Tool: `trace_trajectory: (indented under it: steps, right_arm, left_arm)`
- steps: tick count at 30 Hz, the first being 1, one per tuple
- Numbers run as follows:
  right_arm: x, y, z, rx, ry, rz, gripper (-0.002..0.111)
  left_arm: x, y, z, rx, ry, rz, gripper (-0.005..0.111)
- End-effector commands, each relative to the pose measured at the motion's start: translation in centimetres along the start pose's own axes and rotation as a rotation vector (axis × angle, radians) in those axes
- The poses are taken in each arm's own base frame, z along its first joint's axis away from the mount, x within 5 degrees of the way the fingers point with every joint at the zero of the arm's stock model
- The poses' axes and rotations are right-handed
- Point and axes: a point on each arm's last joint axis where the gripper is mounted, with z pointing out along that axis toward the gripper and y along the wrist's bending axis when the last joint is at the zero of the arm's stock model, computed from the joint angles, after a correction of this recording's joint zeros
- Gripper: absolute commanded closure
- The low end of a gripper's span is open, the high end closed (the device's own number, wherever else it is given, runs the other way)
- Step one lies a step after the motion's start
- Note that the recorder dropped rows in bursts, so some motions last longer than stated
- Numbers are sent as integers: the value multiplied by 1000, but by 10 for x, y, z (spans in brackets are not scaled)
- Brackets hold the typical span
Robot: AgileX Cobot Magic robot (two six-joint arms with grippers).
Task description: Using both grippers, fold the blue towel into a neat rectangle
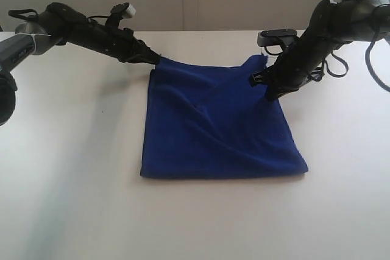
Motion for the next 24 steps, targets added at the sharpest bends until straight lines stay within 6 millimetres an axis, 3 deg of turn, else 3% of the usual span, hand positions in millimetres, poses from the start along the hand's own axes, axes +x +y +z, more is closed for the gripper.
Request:
trace_trajectory:
  steps: [1, 8, 17, 24]
  right_arm:
    - [4, -2, 7, 2, 35, -16, 108]
    - [6, -5, 7, 32, 58, -7, 108]
    - [7, -5, 7, 31, 60, -8, 108]
    - [7, -4, 7, 30, 62, -8, 108]
  left_arm:
    - [-5, -3, -7, -13, 21, 2, 107]
    - [-4, -1, -9, -47, 54, 5, 107]
    - [-20, -5, -20, -109, 6, 50, 107]
    - [-9, -3, -18, -103, 92, 41, 107]
